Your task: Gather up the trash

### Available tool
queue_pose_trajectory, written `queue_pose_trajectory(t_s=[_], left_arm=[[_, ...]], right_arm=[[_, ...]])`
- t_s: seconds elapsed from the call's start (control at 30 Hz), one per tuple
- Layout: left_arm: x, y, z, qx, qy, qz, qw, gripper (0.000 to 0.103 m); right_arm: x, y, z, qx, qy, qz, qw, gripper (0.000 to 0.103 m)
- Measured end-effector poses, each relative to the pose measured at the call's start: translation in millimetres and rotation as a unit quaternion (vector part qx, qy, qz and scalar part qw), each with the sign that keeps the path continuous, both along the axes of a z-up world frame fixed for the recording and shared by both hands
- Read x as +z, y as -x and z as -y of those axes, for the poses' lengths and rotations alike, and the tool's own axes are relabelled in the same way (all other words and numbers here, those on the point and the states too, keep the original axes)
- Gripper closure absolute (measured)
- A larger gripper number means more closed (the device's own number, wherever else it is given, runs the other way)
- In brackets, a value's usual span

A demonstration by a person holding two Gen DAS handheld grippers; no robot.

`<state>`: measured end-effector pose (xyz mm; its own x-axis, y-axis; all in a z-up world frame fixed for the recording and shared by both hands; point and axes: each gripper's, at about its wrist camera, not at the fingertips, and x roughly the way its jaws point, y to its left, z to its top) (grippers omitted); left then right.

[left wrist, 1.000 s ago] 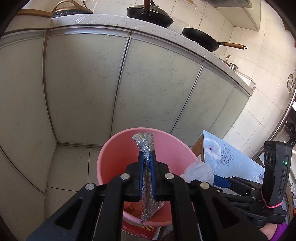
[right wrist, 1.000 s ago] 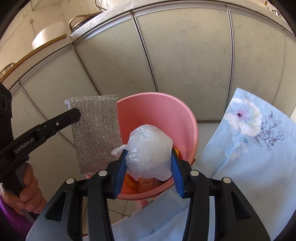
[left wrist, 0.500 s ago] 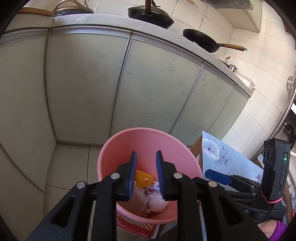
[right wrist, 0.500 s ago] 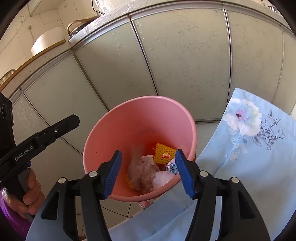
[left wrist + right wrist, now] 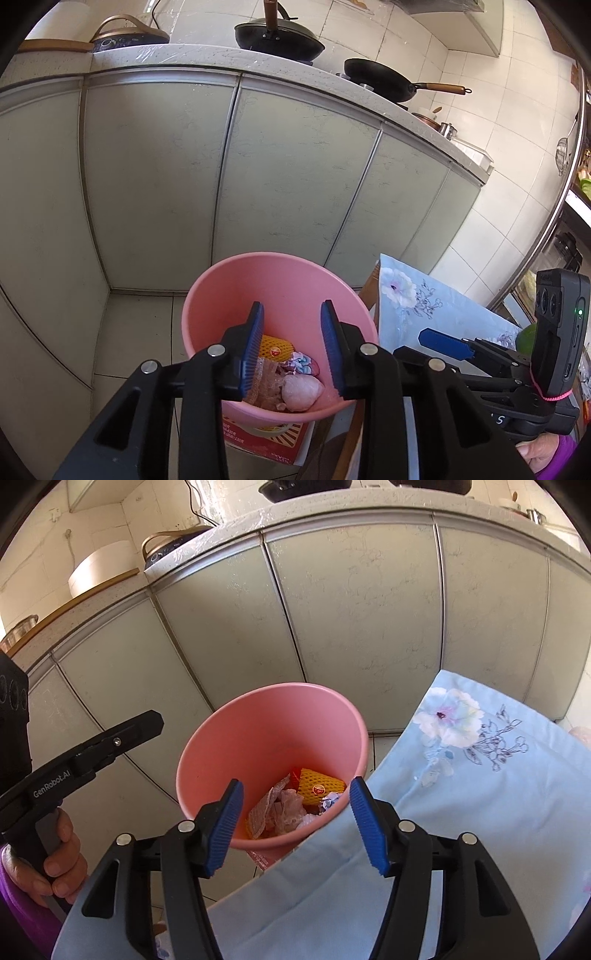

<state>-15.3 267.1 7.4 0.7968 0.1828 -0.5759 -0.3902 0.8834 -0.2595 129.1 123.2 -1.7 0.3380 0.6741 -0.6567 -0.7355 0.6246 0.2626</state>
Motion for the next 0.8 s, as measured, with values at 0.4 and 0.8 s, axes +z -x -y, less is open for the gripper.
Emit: queue_pose_trajectory(t_s=[0.4,0.8], left_arm=[[14,18,32,-0.017,-0.010,0.000,0.9998,0.056],[21,25,67,-0.044,-0.007,0.001,0.9990,0.043]], right_arm=[[14,25,40,-0.031,0.003,0.011,0.999,0.037],[20,49,76,-0.063,0.013,0.014,0.998,0.030]])
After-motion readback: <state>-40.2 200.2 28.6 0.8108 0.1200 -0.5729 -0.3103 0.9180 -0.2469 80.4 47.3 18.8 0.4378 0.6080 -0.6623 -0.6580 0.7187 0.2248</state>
